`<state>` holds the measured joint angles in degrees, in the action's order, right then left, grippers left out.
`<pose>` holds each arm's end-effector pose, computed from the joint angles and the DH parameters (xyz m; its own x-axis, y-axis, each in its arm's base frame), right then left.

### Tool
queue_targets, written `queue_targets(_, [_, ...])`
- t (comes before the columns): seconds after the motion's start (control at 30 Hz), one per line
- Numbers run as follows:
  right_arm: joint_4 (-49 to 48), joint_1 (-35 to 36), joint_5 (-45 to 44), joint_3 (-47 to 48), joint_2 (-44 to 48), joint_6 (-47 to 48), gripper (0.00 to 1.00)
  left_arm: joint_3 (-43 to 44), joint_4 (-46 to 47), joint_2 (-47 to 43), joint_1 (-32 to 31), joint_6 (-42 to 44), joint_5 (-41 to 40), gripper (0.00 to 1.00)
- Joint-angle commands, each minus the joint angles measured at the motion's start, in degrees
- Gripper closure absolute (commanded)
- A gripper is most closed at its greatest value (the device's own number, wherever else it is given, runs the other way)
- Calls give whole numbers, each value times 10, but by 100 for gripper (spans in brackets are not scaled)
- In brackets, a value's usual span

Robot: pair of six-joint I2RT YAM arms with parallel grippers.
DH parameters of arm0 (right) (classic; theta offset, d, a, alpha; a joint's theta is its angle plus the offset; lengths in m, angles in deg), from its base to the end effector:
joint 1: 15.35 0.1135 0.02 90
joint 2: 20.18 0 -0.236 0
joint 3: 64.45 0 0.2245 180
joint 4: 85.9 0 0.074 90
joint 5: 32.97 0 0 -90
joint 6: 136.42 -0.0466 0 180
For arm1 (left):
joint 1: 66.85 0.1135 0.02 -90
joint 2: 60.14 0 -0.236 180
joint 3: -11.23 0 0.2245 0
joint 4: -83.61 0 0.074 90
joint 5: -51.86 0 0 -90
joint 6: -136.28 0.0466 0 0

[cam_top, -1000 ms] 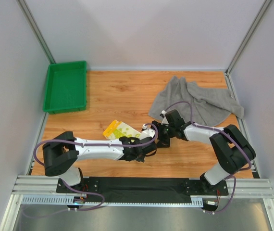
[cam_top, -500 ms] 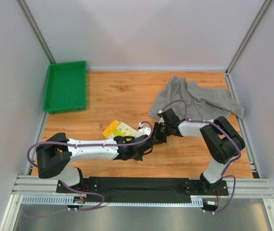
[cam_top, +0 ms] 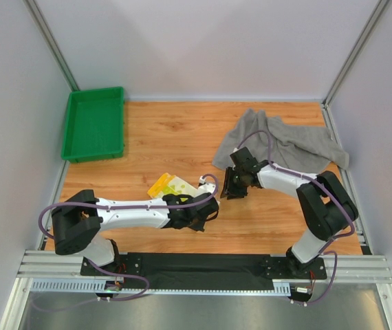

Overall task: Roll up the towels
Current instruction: Roll the towel

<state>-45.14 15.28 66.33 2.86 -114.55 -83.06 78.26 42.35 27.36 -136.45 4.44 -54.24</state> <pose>0.2399 0.1508 0.1356 -0.9707 0.1097 -0.2136 0.0300 0.9380 0.3454 0.1084 -0.2545 0.1662 -0.7989 0.3095 -0.5158 0.4320 0.8919 -0.1340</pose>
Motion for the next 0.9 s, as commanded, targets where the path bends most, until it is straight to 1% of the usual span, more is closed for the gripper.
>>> queue_targets(0.0, [66, -16, -92, 23, 40, 32, 66, 24, -3, -16, 8, 4, 29, 100])
queue_targets(0.03, [73, -18, -116, 23, 59, 35, 64, 24, 0, -18, 10, 5, 45, 100])
queue_targets(0.13, [93, -22, -149, 23, 103, 40, 60, 29, -3, -22, 28, -5, 71, 100])
queue_targets(0.2, [108, -22, -156, 25, 124, 42, 58, 22, 0, -31, 45, -16, 85, 100])
queue_targets(0.37, [125, -22, -145, 23, 177, 43, 56, -1, 35, -60, 82, -32, 157, 100])
queue_targets(0.43, [125, -22, -132, 17, 192, 41, 56, -13, 50, -67, 101, -38, 191, 100])
queue_targets(0.57, [114, -22, -102, 2, 206, 39, 57, -37, 58, -83, 134, -60, 229, 100])
queue_targets(0.67, [84, -20, -44, -11, 219, 42, 58, -68, 81, -94, 162, -82, 260, 100])
queue_targets(0.77, [63, -14, -12, -23, 231, 47, 60, -103, 108, -103, 192, -106, 287, 100])
queue_targets(0.87, [16, -8, 63, -36, 235, 49, 61, -133, 125, -107, 218, -117, 304, 100])
